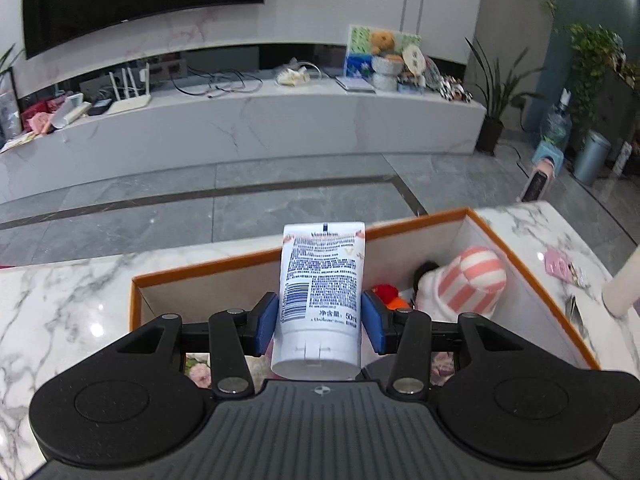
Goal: Organize objects
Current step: 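Lift the Vaseline tube and tape measure over the orange box, then lower the tube and tape measure into the orange box and open both tools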
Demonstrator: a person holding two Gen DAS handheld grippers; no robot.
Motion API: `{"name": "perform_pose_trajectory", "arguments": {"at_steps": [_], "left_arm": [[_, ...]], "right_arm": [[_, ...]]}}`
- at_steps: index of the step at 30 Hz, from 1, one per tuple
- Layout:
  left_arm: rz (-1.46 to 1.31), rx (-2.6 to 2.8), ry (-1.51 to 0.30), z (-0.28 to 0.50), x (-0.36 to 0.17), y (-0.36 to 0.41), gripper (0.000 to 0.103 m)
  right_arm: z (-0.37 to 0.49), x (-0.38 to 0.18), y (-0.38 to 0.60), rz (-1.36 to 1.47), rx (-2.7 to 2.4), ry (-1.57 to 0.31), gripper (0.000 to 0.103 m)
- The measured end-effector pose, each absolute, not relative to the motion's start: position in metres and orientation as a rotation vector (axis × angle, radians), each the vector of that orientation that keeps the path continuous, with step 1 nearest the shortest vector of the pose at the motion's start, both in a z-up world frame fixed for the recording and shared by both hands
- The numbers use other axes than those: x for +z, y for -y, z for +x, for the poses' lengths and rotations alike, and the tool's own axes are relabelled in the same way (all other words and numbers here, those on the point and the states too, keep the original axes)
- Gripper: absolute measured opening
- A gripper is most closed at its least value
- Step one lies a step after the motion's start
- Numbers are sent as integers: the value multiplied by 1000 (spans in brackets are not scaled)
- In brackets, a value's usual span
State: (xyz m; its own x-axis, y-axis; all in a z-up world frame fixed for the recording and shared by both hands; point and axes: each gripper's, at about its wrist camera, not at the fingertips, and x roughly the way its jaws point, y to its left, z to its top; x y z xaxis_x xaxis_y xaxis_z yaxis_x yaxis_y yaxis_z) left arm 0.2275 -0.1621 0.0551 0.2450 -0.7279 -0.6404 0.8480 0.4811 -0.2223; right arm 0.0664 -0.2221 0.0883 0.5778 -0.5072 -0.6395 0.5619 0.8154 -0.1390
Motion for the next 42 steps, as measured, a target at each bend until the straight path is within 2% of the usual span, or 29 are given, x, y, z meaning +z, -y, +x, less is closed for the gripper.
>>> {"name": "perform_pose_trajectory", "arguments": {"at_steps": [15,42], "left_arm": [[273,-1125,-863,237,23,176,52],[344,-1098,-942,234,16,184,52]], "right_arm": [[77,86,218,102,-576,-771,54],[88,78,219,40,-632,-835,54]]}}
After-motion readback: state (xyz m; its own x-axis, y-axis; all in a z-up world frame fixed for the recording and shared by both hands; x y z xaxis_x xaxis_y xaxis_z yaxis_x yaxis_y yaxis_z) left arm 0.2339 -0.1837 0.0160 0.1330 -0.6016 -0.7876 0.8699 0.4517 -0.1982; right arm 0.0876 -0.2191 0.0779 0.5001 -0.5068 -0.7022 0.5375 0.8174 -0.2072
